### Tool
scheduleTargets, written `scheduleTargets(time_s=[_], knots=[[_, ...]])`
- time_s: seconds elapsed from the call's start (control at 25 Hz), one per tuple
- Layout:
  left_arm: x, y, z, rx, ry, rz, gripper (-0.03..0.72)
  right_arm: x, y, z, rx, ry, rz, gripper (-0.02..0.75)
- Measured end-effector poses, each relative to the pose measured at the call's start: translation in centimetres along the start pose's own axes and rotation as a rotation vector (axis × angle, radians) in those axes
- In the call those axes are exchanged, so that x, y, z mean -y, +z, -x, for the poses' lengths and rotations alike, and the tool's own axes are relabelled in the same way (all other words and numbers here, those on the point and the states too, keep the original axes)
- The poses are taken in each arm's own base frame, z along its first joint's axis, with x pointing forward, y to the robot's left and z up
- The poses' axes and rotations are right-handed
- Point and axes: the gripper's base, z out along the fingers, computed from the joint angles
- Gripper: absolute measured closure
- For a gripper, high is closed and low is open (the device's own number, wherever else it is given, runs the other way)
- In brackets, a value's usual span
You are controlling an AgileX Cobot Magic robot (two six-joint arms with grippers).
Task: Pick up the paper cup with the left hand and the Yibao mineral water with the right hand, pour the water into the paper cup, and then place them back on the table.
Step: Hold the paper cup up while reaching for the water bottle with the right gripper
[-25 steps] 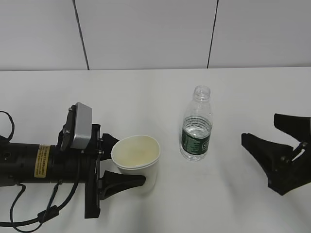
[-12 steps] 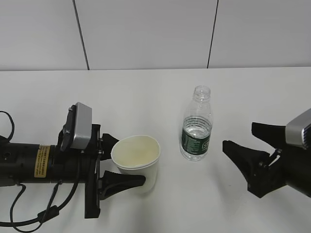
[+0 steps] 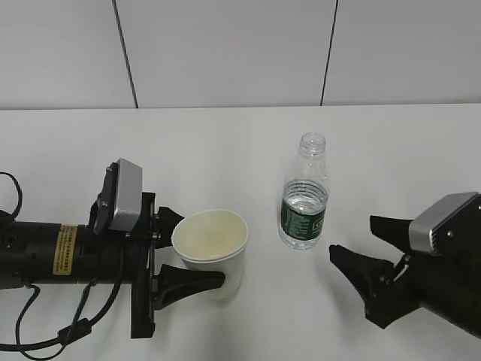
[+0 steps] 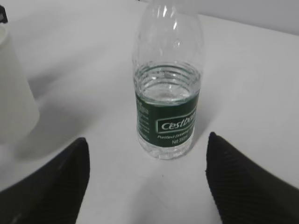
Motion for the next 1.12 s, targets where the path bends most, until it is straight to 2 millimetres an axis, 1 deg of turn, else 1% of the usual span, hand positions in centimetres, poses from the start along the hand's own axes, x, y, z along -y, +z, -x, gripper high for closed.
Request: scheduleTargets(time_s=[0.2, 1.12], knots=[[0.0, 0.0, 0.0, 0.0, 0.0, 0.0, 0.257, -0.06, 0.21, -0.65, -0.03, -0.002, 0.008, 0.165], [0.0, 0.0, 0.0, 0.0, 0.0, 0.0, 0.258, -0.06, 0.21, -0.62, -0.026, -0.006, 0.008, 0.166]])
